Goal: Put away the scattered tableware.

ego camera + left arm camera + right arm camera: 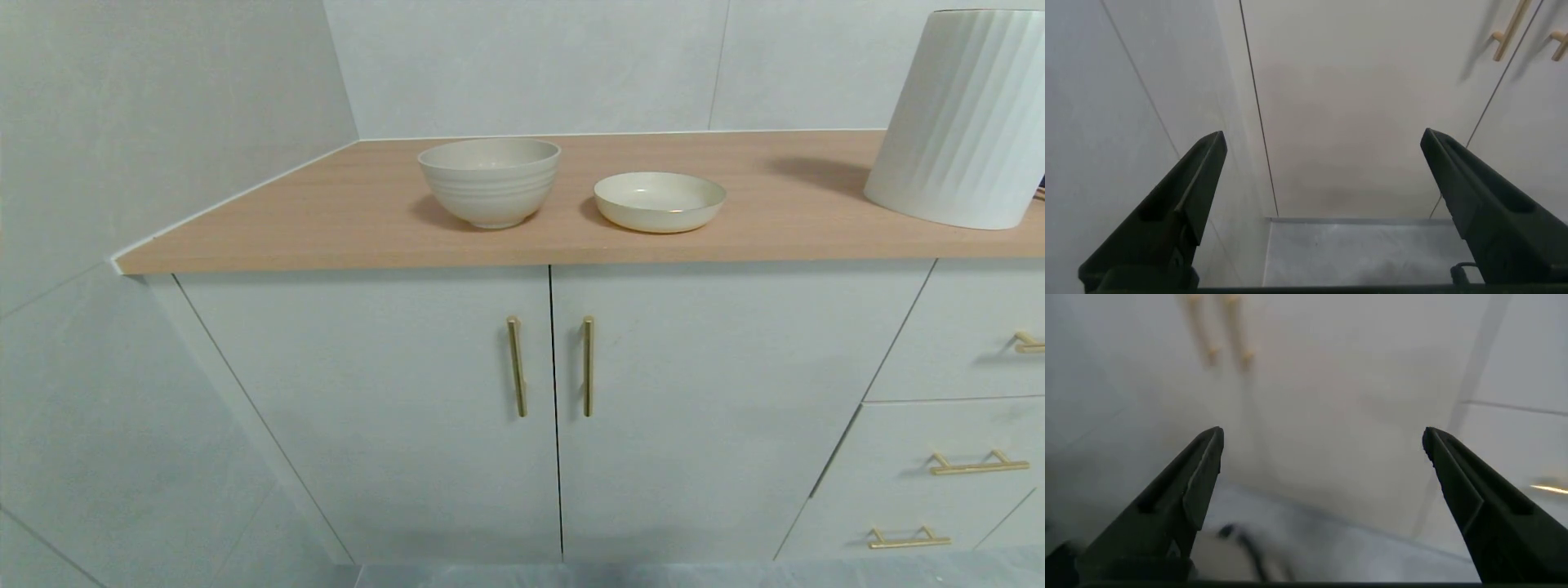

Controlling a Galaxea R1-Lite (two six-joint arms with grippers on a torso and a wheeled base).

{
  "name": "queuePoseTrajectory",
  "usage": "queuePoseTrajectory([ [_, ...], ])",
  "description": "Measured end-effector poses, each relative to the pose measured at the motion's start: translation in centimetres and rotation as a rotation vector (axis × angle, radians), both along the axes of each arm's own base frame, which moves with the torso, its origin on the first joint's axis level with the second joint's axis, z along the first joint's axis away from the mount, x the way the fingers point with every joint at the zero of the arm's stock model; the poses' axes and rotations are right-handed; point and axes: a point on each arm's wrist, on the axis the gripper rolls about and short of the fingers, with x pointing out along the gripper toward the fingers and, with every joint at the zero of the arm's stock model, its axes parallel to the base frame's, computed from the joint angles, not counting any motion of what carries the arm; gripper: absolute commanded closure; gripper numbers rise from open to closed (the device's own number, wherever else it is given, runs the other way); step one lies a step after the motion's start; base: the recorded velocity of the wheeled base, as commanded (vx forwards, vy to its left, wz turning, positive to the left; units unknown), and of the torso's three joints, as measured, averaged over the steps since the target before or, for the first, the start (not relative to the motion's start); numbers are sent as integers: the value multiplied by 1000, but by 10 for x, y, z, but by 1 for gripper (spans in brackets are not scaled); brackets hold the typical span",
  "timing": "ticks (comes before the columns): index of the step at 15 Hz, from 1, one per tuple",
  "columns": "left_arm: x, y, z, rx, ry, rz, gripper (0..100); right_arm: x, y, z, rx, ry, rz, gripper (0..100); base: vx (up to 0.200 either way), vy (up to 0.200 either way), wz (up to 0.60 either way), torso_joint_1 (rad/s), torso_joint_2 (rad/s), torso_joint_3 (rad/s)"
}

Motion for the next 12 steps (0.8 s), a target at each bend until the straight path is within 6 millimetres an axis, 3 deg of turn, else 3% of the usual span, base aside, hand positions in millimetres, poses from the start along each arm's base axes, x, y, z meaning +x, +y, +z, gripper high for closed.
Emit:
queuePoseTrajectory([
  [3,0,0,0,1,0,0,0,26,3,20,7,127,106,0,0,0,0,0,0,0],
  [6,0,0,0,2,1,0,0,66,13,41,-14,261,226,0,0,0,0,0,0,0],
  [9,0,0,0,1,1,-1,0,110,39,57,-46,299,349,0,0,0,0,0,0,0],
  [12,0,0,0,2,1,-1,0,161,73,61,-57,298,417,0,0,0,0,0,0,0],
])
